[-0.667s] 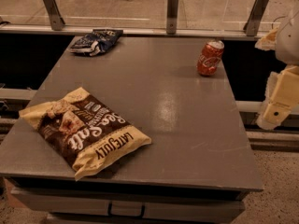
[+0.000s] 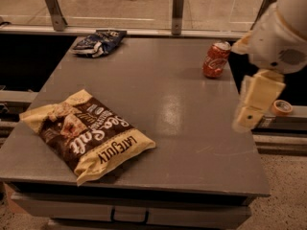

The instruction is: Pick brown chip bag

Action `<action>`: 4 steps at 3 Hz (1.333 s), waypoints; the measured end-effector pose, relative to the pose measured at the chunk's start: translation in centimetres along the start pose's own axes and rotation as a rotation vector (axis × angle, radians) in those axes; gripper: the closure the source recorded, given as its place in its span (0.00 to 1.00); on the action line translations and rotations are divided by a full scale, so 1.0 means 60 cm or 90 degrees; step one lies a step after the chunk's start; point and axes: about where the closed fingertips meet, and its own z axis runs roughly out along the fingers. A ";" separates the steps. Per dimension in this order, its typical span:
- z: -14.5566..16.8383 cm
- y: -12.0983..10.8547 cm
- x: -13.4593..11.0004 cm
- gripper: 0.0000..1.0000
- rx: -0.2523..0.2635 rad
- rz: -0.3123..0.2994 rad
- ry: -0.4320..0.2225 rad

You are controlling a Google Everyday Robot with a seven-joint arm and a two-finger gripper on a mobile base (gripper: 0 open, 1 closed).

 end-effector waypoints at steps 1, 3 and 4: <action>0.062 0.045 -0.176 0.00 -0.050 -0.085 -0.093; 0.195 0.203 -0.445 0.00 -0.187 -0.214 -0.237; 0.240 0.224 -0.474 0.00 -0.202 -0.221 -0.267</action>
Offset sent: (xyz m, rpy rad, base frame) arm -0.0487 0.3749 -0.0737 0.3681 0.1645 0.5943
